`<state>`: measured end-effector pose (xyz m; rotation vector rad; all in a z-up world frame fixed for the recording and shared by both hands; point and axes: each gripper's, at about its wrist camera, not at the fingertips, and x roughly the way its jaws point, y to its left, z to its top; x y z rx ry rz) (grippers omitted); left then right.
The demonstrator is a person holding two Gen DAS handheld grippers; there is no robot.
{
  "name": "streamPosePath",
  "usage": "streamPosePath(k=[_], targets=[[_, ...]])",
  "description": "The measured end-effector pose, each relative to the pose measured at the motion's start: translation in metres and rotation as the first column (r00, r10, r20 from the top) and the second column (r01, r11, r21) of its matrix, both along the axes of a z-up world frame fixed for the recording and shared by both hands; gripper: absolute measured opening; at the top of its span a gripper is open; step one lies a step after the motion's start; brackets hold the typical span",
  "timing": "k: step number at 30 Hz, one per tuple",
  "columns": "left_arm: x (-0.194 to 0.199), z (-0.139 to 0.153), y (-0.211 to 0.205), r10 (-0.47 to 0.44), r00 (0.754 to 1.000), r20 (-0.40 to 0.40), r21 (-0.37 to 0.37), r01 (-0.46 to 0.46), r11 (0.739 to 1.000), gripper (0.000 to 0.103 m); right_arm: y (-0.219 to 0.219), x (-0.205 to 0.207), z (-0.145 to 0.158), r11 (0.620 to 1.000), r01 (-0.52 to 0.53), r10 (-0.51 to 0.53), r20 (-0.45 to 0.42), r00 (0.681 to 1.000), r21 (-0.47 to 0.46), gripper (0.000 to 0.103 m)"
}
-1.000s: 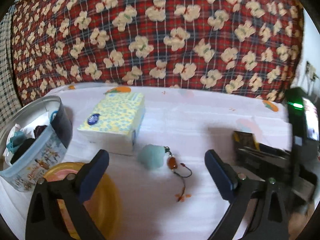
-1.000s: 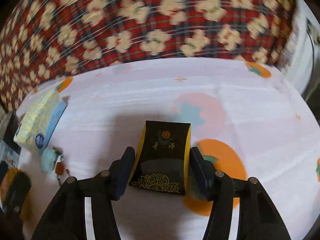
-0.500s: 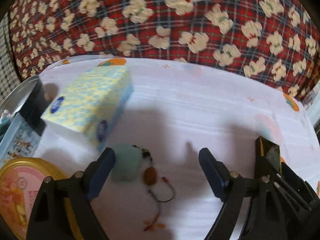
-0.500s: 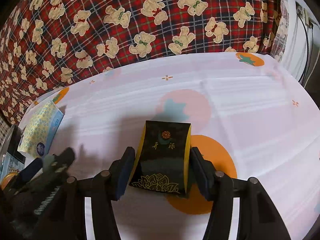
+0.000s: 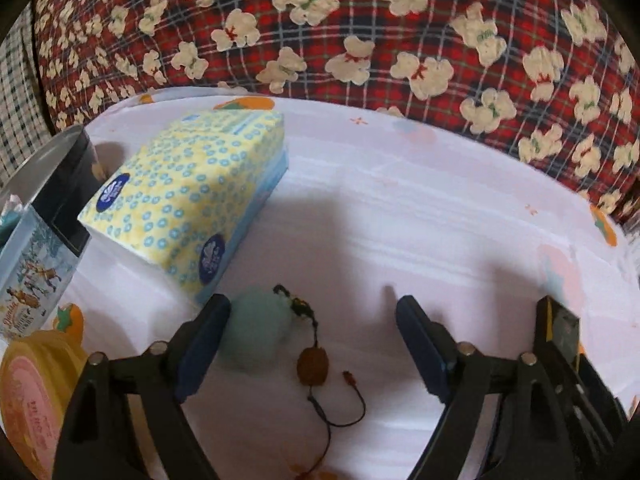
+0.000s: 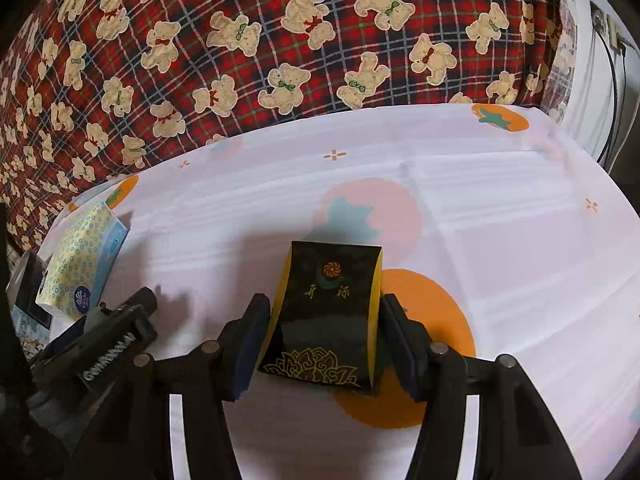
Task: Organize soft objects
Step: 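Grasp the black card box with the right tool while the left tool grasps the blue pom-pom keychain, then lift and carry the card box and pom-pom over the silver tin with both tools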
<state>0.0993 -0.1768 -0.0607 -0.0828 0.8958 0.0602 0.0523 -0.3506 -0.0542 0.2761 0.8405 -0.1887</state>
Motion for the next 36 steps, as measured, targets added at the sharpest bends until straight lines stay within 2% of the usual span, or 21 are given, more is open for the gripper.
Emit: streamPosePath(k=[2,3,7,11,15,19,22,26,31,36], targets=[[-0.002,0.003,0.007,0.015,1.0,0.012,-0.022,-0.014,1.0,0.062,0.0,0.0,0.0,1.0,-0.003,0.003,0.0,1.0,0.0,0.059],[-0.002,0.005,0.009,0.018,1.0,0.015,-0.022,-0.017,1.0,0.059,0.0,0.0,0.0,1.0,-0.004,0.004,0.0,1.0,-0.001,0.059],[-0.001,0.007,0.01,0.005,1.0,0.021,-0.017,-0.005,1.0,0.037,0.0,0.001,0.001,1.0,-0.004,0.004,0.0,1.0,0.0,0.059],[0.0,0.009,0.007,-0.048,0.998,0.029,-0.04,0.049,0.998,0.024,0.001,0.001,0.001,1.0,-0.004,0.004,0.0,1.0,0.0,0.059],[-0.001,0.011,0.003,-0.121,0.992,0.046,-0.091,0.125,0.988,0.022,0.002,0.0,0.001,1.0,-0.006,0.006,0.008,1.0,0.007,0.059],[-0.009,0.018,-0.004,-0.208,0.972,0.111,-0.131,0.222,0.966,0.021,0.003,-0.004,0.007,1.0,0.001,-0.002,0.053,0.999,0.005,0.059],[-0.023,0.03,-0.012,-0.272,0.941,0.199,-0.118,0.299,0.947,0.021,0.006,-0.009,0.015,1.0,0.009,-0.006,0.111,0.994,-0.024,0.059],[-0.035,0.041,-0.014,-0.315,0.907,0.279,-0.101,0.353,0.93,0.021,0.008,-0.018,0.028,0.998,0.037,-0.026,0.194,0.981,-0.052,0.059],[-0.047,0.05,-0.008,-0.33,0.874,0.355,-0.073,0.378,0.923,0.021,0.007,-0.032,0.04,0.996,0.077,-0.063,0.281,0.958,-0.038,0.059],[-0.063,0.056,-0.003,-0.346,0.84,0.417,-0.035,0.396,0.918,0.021,0.019,-0.042,0.044,0.994,0.091,-0.066,0.313,0.947,-0.065,0.059]])
